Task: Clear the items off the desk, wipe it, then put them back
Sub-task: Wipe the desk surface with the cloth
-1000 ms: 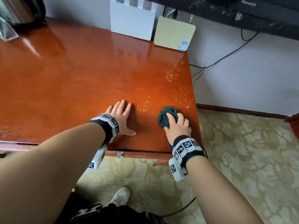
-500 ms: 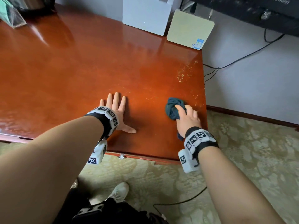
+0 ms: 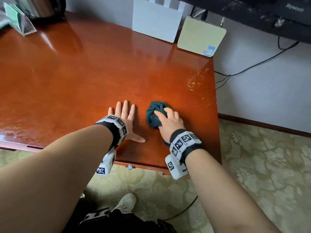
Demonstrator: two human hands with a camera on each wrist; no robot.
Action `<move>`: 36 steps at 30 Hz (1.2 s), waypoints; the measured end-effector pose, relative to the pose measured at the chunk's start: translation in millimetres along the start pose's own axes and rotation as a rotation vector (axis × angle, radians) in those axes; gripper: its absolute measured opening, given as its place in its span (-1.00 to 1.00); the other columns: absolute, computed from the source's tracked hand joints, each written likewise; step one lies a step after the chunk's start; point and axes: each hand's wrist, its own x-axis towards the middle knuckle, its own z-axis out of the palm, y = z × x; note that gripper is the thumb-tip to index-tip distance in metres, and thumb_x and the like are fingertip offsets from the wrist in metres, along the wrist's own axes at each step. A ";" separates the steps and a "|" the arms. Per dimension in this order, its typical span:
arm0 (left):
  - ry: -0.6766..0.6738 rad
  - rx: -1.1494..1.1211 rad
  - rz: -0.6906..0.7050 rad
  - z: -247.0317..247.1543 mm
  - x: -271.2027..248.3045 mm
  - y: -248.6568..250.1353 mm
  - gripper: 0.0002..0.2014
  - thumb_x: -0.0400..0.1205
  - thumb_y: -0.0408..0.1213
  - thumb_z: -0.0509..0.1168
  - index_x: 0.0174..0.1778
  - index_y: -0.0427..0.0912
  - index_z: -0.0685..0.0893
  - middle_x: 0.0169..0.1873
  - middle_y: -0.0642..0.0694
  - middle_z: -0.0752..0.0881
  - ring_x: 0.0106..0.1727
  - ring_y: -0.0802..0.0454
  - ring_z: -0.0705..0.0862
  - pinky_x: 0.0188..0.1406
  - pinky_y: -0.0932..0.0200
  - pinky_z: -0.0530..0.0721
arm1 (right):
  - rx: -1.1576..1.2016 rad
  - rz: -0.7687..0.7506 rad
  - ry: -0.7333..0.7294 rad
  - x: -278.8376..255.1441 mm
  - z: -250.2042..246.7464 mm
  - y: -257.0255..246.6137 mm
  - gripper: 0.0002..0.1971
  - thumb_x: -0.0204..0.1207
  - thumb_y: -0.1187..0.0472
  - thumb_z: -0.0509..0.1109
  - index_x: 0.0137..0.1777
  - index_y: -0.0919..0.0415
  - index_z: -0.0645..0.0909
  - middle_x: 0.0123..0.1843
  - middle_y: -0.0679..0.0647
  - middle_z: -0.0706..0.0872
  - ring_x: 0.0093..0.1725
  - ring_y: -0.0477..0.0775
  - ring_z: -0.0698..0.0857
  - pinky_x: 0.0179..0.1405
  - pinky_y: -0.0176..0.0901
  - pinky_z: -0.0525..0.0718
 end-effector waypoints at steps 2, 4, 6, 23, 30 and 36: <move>0.007 -0.005 0.005 0.3 -0.3 -0.3 0.34 0.23 0.55 0.25 0.60 -0.06 -0.46 0.60 -0.16 -0.45 0.63 -0.21 -0.40 0.58 -0.26 -0.25 | -0.007 0.029 0.031 -0.4 3.9 15.7 -0.47 0.64 0.21 0.13 0.59 -0.13 0.19 0.63 0.05 0.15 0.55 0.19 0.20 0.46 0.06 0.27; 0.009 0.000 0.005 0.3 -0.5 -0.6 0.34 0.24 0.55 0.25 0.60 -0.07 -0.46 0.60 -0.16 -0.45 0.63 -0.21 -0.40 0.58 -0.27 -0.25 | 0.014 0.137 0.052 -3.3 1.2 46.1 -0.48 0.63 0.22 0.13 0.57 -0.13 0.20 0.63 0.05 0.17 0.54 0.21 0.22 0.44 0.07 0.30; 0.006 0.003 0.002 0.5 -0.8 0.0 0.33 0.24 0.56 0.23 0.60 -0.07 -0.46 0.60 -0.16 -0.45 0.63 -0.22 -0.40 0.58 -0.27 -0.25 | 0.068 0.336 0.066 -11.5 -4.4 83.8 -0.48 0.63 0.24 0.13 0.57 -0.11 0.22 0.62 0.07 0.18 0.52 0.24 0.23 0.45 0.08 0.32; 0.046 -0.083 0.128 2.7 -0.2 -19.1 0.18 0.39 0.40 0.29 0.63 -0.01 -0.37 0.62 -0.10 -0.42 0.64 -0.12 -0.39 0.62 -0.15 -0.27 | 0.564 0.564 0.131 -12.7 -41.2 41.1 -0.54 0.61 0.27 0.19 0.50 0.05 0.32 0.51 0.20 0.34 0.42 0.25 0.44 0.41 0.01 0.42; 0.096 -0.119 0.041 -14.8 5.4 -64.0 0.13 0.43 0.37 0.27 0.65 -0.03 -0.32 0.65 -0.12 -0.31 0.67 -0.11 -0.30 0.65 -0.10 -0.21 | 0.358 0.431 -0.014 -2.9 -19.6 -1.9 -0.36 0.61 -0.14 0.17 0.63 -0.10 0.03 0.64 0.10 0.05 0.54 0.28 0.25 0.48 0.11 0.31; 0.077 -0.057 -0.033 -36.8 26.0 -107.5 0.26 0.31 0.43 0.33 0.64 -0.07 -0.34 0.64 -0.15 -0.32 0.65 -0.16 -0.37 0.59 -0.23 -0.29 | 0.237 0.552 -0.076 18.7 -19.4 -26.4 -0.53 0.63 0.09 0.21 0.52 -0.08 0.22 0.49 0.19 0.23 0.39 0.30 0.41 0.37 0.14 0.47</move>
